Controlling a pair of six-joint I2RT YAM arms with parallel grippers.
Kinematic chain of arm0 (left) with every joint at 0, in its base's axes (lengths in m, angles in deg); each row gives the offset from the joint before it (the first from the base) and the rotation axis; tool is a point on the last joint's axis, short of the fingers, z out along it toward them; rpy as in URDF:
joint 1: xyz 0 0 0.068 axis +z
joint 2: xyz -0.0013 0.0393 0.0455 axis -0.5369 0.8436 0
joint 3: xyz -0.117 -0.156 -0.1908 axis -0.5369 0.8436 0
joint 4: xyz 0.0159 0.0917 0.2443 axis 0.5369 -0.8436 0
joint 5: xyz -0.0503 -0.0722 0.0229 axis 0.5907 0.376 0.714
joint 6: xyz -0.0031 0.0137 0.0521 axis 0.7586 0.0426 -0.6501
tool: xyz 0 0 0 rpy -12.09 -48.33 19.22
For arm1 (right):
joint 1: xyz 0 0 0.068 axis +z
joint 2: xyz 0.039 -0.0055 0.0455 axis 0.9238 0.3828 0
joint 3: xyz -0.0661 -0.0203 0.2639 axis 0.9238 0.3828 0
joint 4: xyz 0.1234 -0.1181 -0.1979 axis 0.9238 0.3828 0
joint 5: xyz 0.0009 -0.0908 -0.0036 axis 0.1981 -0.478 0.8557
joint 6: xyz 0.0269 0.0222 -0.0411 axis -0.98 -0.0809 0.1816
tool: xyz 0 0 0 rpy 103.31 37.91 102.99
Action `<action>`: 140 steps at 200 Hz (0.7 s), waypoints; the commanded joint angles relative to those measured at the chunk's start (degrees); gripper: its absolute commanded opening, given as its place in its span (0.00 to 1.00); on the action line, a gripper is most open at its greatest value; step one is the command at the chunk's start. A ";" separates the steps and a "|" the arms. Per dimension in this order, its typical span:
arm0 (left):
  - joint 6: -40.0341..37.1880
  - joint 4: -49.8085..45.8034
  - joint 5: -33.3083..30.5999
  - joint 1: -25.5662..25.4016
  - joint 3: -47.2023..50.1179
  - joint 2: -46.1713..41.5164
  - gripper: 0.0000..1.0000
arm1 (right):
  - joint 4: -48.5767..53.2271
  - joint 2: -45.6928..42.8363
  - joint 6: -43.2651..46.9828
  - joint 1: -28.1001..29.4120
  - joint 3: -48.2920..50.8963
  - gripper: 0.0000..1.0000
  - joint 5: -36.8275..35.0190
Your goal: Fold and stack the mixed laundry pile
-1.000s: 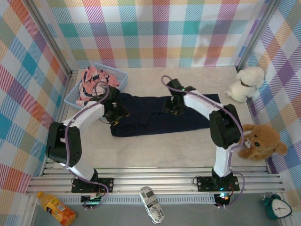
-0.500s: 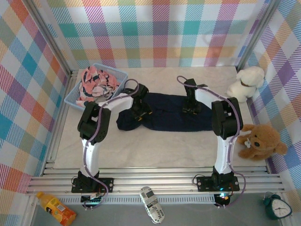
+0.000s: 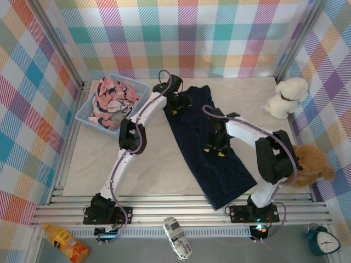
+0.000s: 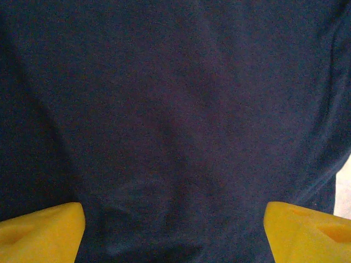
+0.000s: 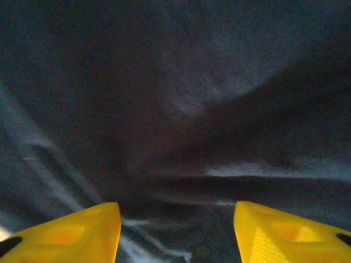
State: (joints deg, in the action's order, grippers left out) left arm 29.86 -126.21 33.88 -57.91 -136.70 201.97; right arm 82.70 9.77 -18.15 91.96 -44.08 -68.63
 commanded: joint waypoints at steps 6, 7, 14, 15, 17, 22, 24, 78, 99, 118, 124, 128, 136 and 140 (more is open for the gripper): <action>-3.76 -4.15 2.85 3.05 7.20 -10.34 0.85 | 2.64 -3.50 1.01 -4.27 -6.84 0.59 0.33; -3.78 -4.03 2.99 2.99 7.72 -10.73 0.85 | 2.65 -3.42 1.15 -4.48 -7.00 0.59 0.33; -3.97 -3.03 3.70 2.64 11.74 -13.63 0.85 | 2.42 -2.77 2.03 -5.63 -8.00 0.59 -0.12; -4.02 -2.86 3.81 2.61 12.40 -14.04 0.85 | 2.41 -2.66 2.19 -5.78 -8.15 0.59 -0.21; -4.05 -2.44 4.02 2.48 13.63 -14.86 0.85 | 2.34 -2.42 2.40 -6.06 -8.42 0.59 -0.34; -4.07 -1.35 4.53 2.13 16.73 -16.85 0.85 | 2.19 -1.59 2.88 -6.80 -9.12 0.58 -0.55; -4.00 -0.94 4.71 1.96 18.05 -17.67 0.85 | 2.06 -1.25 3.05 -7.15 -9.38 0.58 -0.55; 5.85 15.51 9.19 -4.52 43.29 -25.92 0.81 | -5.16 10.83 4.40 -9.10 -14.98 0.51 5.32; 6.38 17.18 6.15 -5.76 43.71 -23.85 0.81 | -6.48 12.81 3.09 -9.08 -14.01 0.51 6.00; 6.24 16.61 2.56 -5.25 42.26 -20.75 0.81 | -6.64 12.56 1.90 -9.11 -11.63 0.52 6.04; 6.04 15.88 1.42 -4.99 41.21 -19.52 0.81 | -6.57 12.17 1.52 -9.10 -10.66 0.52 5.87; 5.94 15.22 0.93 -4.66 40.31 -18.58 0.81 | -6.60 11.87 1.15 -9.10 -9.97 0.52 5.93; 5.67 14.20 0.35 -4.01 38.17 -16.66 0.81 | -6.69 11.20 0.29 -9.09 -8.49 0.53 6.59; 5.52 13.66 -0.12 -3.58 36.98 -15.60 0.81 | -7.22 10.82 -0.19 -9.09 -7.58 0.53 7.19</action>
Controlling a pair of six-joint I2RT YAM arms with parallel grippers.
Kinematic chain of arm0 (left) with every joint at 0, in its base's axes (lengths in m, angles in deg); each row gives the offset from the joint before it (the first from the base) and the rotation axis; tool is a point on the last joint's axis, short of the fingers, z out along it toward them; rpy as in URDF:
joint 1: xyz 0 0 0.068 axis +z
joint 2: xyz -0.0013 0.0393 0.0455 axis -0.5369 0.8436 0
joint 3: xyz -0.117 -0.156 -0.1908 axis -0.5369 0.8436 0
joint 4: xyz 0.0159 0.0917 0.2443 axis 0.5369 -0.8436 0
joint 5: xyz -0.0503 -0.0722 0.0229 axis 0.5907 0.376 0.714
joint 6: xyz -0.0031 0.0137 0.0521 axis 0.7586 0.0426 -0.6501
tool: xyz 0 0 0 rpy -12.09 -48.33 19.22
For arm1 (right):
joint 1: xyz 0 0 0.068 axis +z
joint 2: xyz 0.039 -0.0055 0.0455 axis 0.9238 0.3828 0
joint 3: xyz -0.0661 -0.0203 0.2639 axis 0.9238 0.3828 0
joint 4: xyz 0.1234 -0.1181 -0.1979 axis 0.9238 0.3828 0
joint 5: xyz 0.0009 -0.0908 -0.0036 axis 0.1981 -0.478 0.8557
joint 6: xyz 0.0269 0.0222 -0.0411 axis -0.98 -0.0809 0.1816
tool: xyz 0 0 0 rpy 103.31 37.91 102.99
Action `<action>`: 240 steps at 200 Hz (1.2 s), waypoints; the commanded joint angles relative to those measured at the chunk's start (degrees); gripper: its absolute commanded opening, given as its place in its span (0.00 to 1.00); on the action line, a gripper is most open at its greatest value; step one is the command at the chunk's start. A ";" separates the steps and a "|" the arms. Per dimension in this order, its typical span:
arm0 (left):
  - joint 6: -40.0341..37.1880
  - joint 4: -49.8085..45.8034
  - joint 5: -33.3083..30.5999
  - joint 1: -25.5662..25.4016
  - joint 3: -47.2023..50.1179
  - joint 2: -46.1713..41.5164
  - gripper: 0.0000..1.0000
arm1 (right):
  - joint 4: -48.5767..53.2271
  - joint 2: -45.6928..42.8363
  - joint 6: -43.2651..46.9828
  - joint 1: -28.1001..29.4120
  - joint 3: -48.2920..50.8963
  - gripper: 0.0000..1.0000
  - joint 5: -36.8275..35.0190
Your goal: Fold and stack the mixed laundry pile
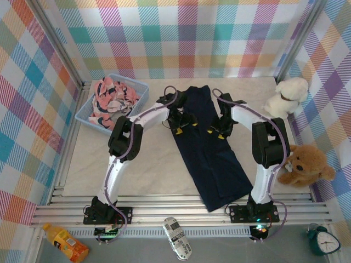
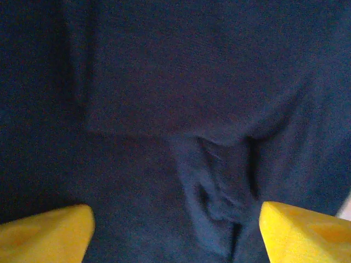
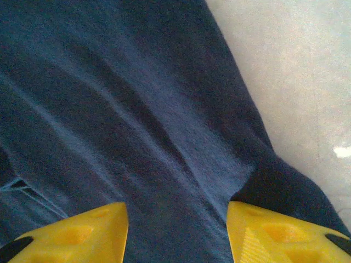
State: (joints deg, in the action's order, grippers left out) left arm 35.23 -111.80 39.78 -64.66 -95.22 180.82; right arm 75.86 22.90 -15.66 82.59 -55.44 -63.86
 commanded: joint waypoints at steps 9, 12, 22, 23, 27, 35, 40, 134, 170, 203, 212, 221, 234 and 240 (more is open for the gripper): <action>-0.31 -1.97 -6.55 4.18 -7.83 8.06 0.81 | -2.19 -3.03 -3.93 0.23 5.84 0.54 4.55; -0.66 -2.28 -6.63 4.63 -9.20 8.97 0.82 | -2.86 -3.27 -4.35 0.29 6.70 0.55 5.21; -1.51 -4.18 -6.92 5.76 -14.87 12.23 0.82 | -5.12 -3.72 -5.64 0.37 8.33 0.57 6.91; -1.61 -4.39 -6.96 5.88 -15.53 12.63 0.82 | -5.28 -3.72 -5.70 0.37 8.43 0.57 7.08; -2.09 -5.15 -6.64 6.27 -18.33 14.14 0.82 | -5.81 -3.64 -6.07 0.38 8.59 0.58 7.40; -3.02 -6.98 -5.78 7.30 -24.83 17.39 0.82 | -6.98 -3.36 -6.64 0.36 8.27 0.60 8.07; -3.48 -8.35 -5.32 7.80 -28.86 19.53 0.82 | -8.03 -3.10 -6.85 0.35 7.82 0.61 9.03; -9.97 -14.28 3.95 9.74 -26.90 5.54 1.00 | 2.51 -11.27 1.62 4.97 2.63 0.63 3.48; -9.19 -6.76 3.66 7.74 -1.23 -9.81 1.00 | 5.76 -15.01 -0.33 14.27 7.97 0.53 -1.61; -7.18 -0.66 4.03 5.67 12.45 -14.04 0.99 | 6.69 -14.43 -3.94 23.20 11.33 0.47 -3.91; -6.92 0.72 3.35 5.15 14.59 -14.09 0.99 | 6.61 -13.90 -4.62 25.20 12.12 0.46 -4.50; -6.52 2.15 2.64 4.79 16.41 -13.68 0.99 | 6.27 -12.93 -4.96 26.74 12.78 0.44 -4.78; -5.69 4.02 2.42 4.58 18.62 -12.81 0.99 | 6.16 -11.50 -5.60 28.34 13.47 0.41 -6.04; -5.36 4.80 2.48 4.48 19.44 -12.42 0.99 | 5.94 -10.90 -6.01 28.58 13.88 0.39 -6.55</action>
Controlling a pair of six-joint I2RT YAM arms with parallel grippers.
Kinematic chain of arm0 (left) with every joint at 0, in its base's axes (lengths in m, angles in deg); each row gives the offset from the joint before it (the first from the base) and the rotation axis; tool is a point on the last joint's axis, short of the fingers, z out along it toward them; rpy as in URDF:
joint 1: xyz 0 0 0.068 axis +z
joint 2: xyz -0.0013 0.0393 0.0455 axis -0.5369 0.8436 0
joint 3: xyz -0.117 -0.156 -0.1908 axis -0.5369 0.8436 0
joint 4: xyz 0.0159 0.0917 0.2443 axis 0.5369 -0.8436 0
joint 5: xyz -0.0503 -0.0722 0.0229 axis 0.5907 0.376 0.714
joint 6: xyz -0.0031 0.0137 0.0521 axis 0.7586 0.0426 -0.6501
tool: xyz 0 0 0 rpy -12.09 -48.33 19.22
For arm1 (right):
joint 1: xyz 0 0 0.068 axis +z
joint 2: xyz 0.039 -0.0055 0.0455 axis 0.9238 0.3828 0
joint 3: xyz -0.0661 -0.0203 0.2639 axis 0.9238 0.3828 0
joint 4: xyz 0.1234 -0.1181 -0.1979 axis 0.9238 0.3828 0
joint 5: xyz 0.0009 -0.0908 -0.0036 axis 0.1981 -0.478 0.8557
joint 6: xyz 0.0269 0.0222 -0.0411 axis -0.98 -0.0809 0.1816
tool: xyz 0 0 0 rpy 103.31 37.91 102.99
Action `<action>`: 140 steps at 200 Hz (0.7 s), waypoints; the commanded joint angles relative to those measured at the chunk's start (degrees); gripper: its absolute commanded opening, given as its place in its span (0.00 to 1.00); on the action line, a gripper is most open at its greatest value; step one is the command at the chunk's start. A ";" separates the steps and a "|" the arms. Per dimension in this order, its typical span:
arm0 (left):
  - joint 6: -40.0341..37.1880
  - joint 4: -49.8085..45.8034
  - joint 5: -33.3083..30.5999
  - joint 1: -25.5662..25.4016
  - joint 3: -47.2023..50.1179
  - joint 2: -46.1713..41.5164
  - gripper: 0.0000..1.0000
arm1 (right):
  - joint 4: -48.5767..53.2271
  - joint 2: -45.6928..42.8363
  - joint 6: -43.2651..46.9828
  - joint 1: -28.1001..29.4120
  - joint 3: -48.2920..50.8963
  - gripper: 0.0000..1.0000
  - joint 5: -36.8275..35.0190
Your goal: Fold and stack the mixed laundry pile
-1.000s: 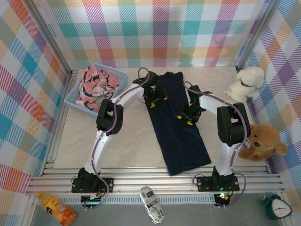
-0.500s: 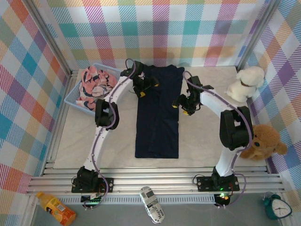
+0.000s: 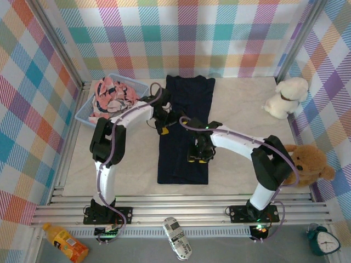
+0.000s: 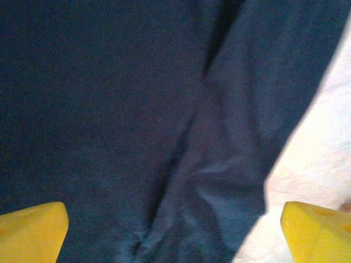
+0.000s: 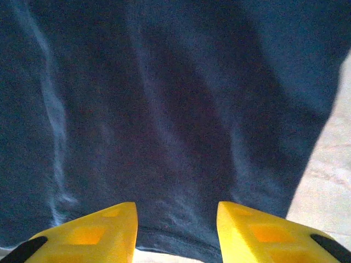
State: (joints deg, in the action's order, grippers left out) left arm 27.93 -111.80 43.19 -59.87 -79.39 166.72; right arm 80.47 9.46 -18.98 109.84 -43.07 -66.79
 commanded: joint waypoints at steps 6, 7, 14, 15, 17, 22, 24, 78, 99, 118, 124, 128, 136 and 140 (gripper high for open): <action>2.03 5.35 -1.10 -0.36 4.45 2.08 0.98 | 0.90 3.01 -3.11 1.29 2.03 0.38 -4.05; 2.05 5.43 -1.14 -0.33 4.54 2.12 0.98 | 0.74 3.07 -3.26 1.31 2.16 0.37 -4.06; 2.09 5.59 -1.83 -0.41 5.23 2.42 0.99 | -0.01 3.52 -3.81 1.33 2.80 0.36 -4.55; 2.08 5.59 -1.98 -0.39 5.28 2.47 0.99 | -0.11 3.54 -3.87 1.33 2.90 0.36 -4.61; 2.14 5.63 -2.08 -0.40 5.45 2.55 0.99 | -0.33 3.64 -3.99 1.33 3.02 0.36 -4.79; 2.14 5.82 -2.34 -0.38 5.95 2.68 0.98 | -0.90 3.94 -4.11 1.40 3.30 0.34 -5.00; 2.16 5.95 -2.43 -0.42 6.26 2.75 0.99 | -1.08 4.10 -4.16 1.33 3.34 0.34 -5.06; 3.64 6.71 -4.51 -0.68 9.46 3.94 0.98 | -1.82 4.60 -4.04 1.33 4.77 0.00 -5.57; 4.71 6.74 -5.50 -0.80 9.34 3.88 0.98 | -0.28 -1.22 -4.53 1.29 8.64 0.00 -5.29; 5.06 6.00 -6.67 -1.33 8.18 4.04 0.98 | 1.30 -9.34 -6.24 1.33 13.87 0.00 -4.31; 5.14 5.70 -6.99 -1.45 7.74 4.18 0.98 | 1.54 -12.12 -6.95 1.33 15.78 0.00 -3.80; 5.12 5.51 -7.05 -1.64 7.40 4.21 0.98 | 1.55 -13.86 -7.36 1.29 17.02 0.00 -3.37; 5.08 5.04 -7.51 -1.90 6.97 4.27 0.98 | 1.21 -17.26 -8.19 1.27 19.58 0.00 -2.27; 5.05 4.91 -7.73 -2.03 6.77 4.18 0.98 | 0.62 -18.67 -8.30 1.33 20.75 0.00 -1.54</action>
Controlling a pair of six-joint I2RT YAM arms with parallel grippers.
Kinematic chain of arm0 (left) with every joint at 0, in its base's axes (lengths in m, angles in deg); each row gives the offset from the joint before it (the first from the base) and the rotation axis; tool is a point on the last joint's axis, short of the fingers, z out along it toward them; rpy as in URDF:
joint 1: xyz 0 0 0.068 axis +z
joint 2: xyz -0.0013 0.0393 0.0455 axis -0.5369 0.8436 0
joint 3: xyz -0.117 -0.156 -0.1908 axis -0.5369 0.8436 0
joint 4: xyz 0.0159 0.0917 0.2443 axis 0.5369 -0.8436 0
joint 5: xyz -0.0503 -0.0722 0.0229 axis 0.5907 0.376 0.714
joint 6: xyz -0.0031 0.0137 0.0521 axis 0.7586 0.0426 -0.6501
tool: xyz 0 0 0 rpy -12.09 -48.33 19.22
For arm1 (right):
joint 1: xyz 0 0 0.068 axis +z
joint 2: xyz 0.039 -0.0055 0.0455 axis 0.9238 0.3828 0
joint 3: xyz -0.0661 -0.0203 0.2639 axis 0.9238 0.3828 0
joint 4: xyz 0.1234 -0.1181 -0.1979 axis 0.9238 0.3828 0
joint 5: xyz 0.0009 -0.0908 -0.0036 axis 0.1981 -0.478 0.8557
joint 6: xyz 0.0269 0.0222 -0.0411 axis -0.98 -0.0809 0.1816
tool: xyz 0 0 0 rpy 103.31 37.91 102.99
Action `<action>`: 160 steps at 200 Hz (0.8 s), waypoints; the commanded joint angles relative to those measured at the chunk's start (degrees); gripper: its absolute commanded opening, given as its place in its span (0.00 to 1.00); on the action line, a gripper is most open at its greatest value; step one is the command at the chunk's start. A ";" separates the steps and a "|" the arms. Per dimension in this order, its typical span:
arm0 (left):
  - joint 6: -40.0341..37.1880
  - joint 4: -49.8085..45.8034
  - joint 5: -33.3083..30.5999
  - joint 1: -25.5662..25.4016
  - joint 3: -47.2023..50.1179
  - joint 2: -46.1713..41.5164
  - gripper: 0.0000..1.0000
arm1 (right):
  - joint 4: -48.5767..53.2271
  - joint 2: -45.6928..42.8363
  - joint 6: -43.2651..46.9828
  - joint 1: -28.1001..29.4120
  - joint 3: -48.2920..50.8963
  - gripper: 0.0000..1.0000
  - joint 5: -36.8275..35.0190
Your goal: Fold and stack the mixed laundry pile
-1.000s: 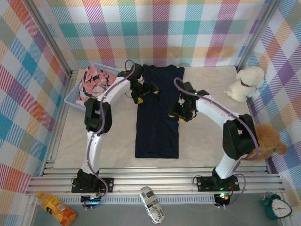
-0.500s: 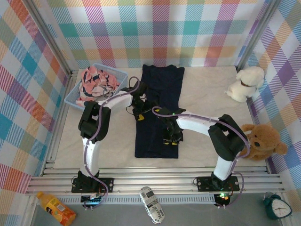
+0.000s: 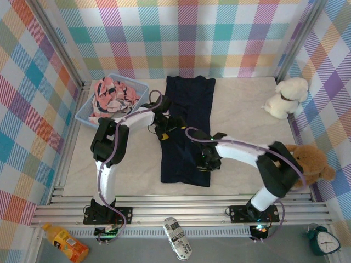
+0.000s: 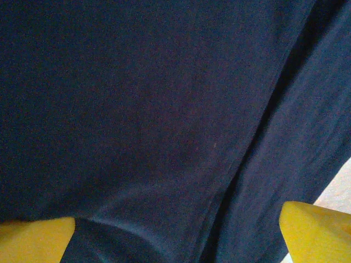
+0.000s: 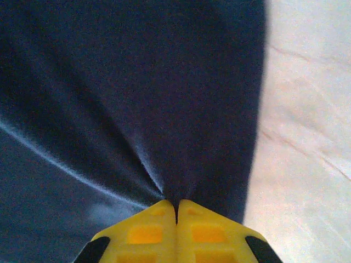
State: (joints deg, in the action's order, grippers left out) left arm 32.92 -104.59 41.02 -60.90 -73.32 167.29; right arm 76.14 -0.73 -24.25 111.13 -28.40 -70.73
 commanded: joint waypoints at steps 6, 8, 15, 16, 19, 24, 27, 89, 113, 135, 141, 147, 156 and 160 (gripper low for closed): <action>0.06 -2.56 -5.92 -1.15 0.51 3.62 0.98 | 3.79 -10.33 -2.87 0.04 7.70 0.00 3.68; 0.03 -2.63 -5.94 -1.23 0.49 3.55 0.98 | 3.64 -10.86 -2.82 0.02 8.14 0.03 3.99; 0.08 -2.77 -6.08 -1.43 0.25 3.45 0.98 | 3.00 -12.28 -2.72 0.04 9.22 0.07 4.46; 0.08 -2.81 -6.06 -1.40 0.24 3.44 0.98 | 2.99 -12.36 -2.72 0.04 9.32 0.07 4.45; 0.08 -2.96 -6.11 -1.48 0.16 3.37 0.98 | 3.11 -12.83 -2.72 0.04 9.60 0.09 4.48; 0.10 -3.30 -6.10 -1.61 -0.10 3.28 0.99 | 3.50 -13.42 -2.67 0.03 9.77 0.14 4.05; 0.08 -3.56 -6.07 -1.67 -0.27 3.19 0.99 | 3.97 -13.68 -2.50 0.04 9.66 0.19 3.68; -2.75 -12.25 -4.37 -3.12 -2.39 -5.50 1.00 | 6.31 -14.94 -0.34 -0.04 7.55 0.52 1.40; -1.83 -13.18 -3.64 -3.26 1.50 -10.69 1.00 | 4.57 -12.60 2.70 0.43 6.51 0.36 4.32; 0.01 -12.70 -3.22 -4.47 7.10 -15.95 1.00 | 3.91 -12.22 4.23 1.09 6.72 0.31 4.80; 0.39 -12.66 -3.31 -4.86 8.72 -17.11 1.00 | 3.44 -12.28 4.43 1.08 7.24 0.31 4.79; 0.72 -12.55 -3.61 -5.47 10.31 -18.26 1.00 | 2.91 -12.35 4.71 1.10 7.84 0.31 5.03; 1.55 -12.02 -3.79 -6.26 12.89 -19.78 1.00 | 2.01 -12.19 4.93 1.08 8.55 0.31 5.40; 2.02 -11.44 -3.69 -6.66 14.10 -20.34 1.00 | 1.47 -12.03 4.89 1.10 8.90 0.31 5.64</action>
State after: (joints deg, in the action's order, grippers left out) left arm 32.57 -114.49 37.55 -65.03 -65.08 150.81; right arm 79.60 -13.23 -21.35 111.85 -20.49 -66.86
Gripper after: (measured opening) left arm 0.999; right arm 0.310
